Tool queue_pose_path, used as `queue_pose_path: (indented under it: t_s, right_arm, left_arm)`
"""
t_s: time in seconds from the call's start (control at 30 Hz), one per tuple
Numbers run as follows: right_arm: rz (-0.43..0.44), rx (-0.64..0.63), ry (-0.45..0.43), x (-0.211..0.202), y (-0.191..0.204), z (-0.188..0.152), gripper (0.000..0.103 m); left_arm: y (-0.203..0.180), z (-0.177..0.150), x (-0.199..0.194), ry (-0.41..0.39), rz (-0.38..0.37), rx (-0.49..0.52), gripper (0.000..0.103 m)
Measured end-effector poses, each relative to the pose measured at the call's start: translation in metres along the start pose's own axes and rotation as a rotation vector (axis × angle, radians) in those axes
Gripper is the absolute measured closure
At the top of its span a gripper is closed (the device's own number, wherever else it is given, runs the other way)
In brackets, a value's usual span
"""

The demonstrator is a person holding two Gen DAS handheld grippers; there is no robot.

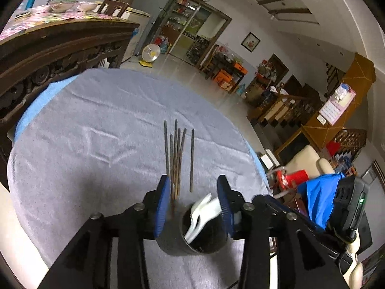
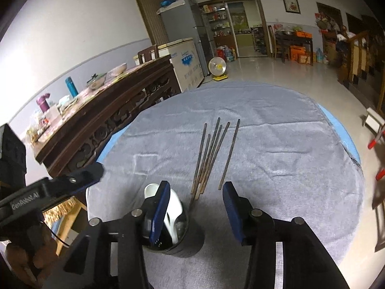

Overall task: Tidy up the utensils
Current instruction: 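Lower both spoons into the holder and open both tools, then grasp one dark chopstick with the right tool while the left tool grasps another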

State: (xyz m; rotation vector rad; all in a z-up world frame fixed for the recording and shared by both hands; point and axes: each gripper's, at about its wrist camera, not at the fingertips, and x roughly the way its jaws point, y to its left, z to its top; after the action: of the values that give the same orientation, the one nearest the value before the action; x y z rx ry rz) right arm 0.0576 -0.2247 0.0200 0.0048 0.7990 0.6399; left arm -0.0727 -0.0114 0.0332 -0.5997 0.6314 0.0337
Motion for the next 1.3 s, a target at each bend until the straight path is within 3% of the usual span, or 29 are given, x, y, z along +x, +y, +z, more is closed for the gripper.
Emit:
queue_pose_path:
  t_s: [0.17, 0.33, 0.53, 0.77, 1.07, 1.3]
  right_arm:
    - [0.015, 0.1, 0.037, 0.007, -0.035, 0.01, 0.052]
    - [0.024, 0.236, 0.157, 0.041, -0.086, 0.016, 0.052]
    - [0.024, 0.274, 0.304, 0.098, -0.116, 0.026, 0.052]
    - [0.023, 0.264, 0.406, 0.165, -0.117, 0.059, 0.062]
    - [-0.074, 0.2, 0.529, 0.26, -0.101, 0.107, 0.065]
    - [-0.15, 0.159, 0.597, 0.299, -0.09, 0.123, 0.078]
  left_arm:
    - [0.023, 0.018, 0.008, 0.008, 0.056, -0.047, 0.051]
    - [0.056, 0.023, 0.045, 0.138, 0.194, -0.08, 0.049]
    - [0.083, 0.014, 0.092, 0.296, 0.317, -0.067, 0.049]
    - [0.1, 0.013, 0.12, 0.371, 0.36, -0.053, 0.049]
    - [0.112, 0.024, 0.144, 0.408, 0.367, -0.04, 0.049]
    - [0.113, 0.033, 0.157, 0.415, 0.369, -0.034, 0.049]
